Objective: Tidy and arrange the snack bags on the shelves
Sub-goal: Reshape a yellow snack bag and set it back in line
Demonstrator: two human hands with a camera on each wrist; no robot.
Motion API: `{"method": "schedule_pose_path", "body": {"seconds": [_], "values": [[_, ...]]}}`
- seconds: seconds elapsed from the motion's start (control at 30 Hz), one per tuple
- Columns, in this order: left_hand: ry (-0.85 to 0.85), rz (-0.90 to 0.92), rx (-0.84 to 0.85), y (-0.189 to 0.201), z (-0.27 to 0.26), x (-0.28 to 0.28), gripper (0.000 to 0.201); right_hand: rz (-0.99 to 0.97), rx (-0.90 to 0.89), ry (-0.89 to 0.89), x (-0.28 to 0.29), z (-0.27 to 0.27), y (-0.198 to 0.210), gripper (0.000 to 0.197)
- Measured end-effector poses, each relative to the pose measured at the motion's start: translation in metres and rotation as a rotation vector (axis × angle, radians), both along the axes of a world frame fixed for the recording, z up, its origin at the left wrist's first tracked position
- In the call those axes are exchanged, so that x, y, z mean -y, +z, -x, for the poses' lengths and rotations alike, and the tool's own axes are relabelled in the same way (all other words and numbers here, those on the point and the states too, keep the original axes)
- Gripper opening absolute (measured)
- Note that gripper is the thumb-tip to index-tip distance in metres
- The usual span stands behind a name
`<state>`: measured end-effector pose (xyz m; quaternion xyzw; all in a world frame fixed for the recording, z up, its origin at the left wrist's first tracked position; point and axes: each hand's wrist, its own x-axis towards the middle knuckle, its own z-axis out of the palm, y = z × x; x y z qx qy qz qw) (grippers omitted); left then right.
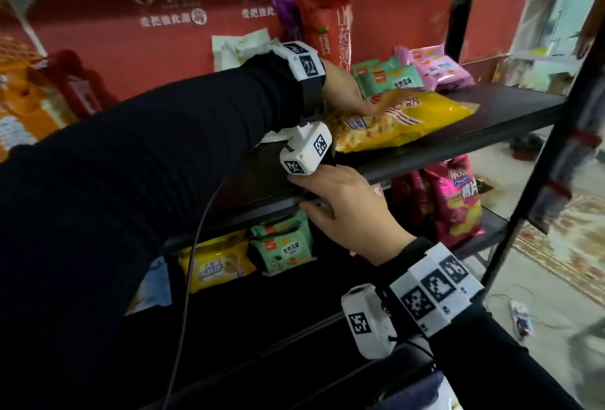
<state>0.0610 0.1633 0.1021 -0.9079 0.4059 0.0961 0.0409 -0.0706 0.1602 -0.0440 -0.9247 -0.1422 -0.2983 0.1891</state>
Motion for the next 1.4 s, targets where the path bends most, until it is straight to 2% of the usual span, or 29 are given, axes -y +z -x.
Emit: {"method": "schedule_pose_path", "body": {"seconds": [0.07,0.13,0.23,0.3,0.37,0.47,0.57,0.63,0.77,0.83,0.93,1.03,1.23,1.4], "values": [[-0.002,-0.107,0.041,0.002,-0.003,0.004,0.080,-0.004,0.003,-0.007,0.000,-0.001,-0.002,0.040],[0.000,-0.164,0.085,0.005,-0.007,0.006,0.082,-0.009,0.017,-0.007,-0.001,-0.001,-0.003,0.041],[0.038,-0.076,0.010,0.007,-0.014,0.008,0.059,-0.026,0.025,-0.013,-0.002,-0.001,-0.004,0.040],[0.078,0.035,-0.081,0.009,-0.018,0.004,0.055,-0.035,0.015,-0.025,-0.002,-0.001,-0.005,0.040],[0.099,0.171,-0.170,0.016,-0.016,-0.008,0.063,-0.041,-0.001,-0.044,-0.004,-0.001,-0.004,0.038],[0.068,0.418,-0.396,0.028,-0.001,-0.048,0.071,-0.061,0.015,-0.085,-0.008,-0.002,-0.001,0.032],[0.046,0.729,-0.522,0.032,0.014,-0.103,0.040,-0.123,0.048,-0.095,-0.016,-0.008,0.008,0.025],[0.080,0.913,-0.475,0.032,0.018,-0.142,0.035,-0.123,-0.020,-0.074,-0.024,-0.018,0.016,0.025],[0.264,1.289,-0.303,0.026,0.002,-0.208,0.029,-0.078,-0.162,0.033,-0.044,-0.042,0.031,0.030],[0.419,1.398,-0.167,0.018,-0.019,-0.227,0.038,-0.043,-0.229,0.072,-0.053,-0.053,0.038,0.032],[0.696,1.380,-0.009,0.003,-0.052,-0.238,0.082,-0.028,-0.274,0.088,-0.056,-0.066,0.044,0.034],[0.849,1.244,0.064,-0.014,-0.073,-0.234,0.107,-0.067,-0.300,0.089,-0.052,-0.073,0.044,0.033],[1.002,0.837,0.115,-0.037,-0.109,-0.238,0.118,-0.109,-0.315,0.056,-0.040,-0.077,0.041,0.032],[0.997,0.870,0.162,-0.042,-0.130,-0.247,0.123,-0.132,-0.258,0.026,-0.041,-0.075,0.036,0.032]]}}
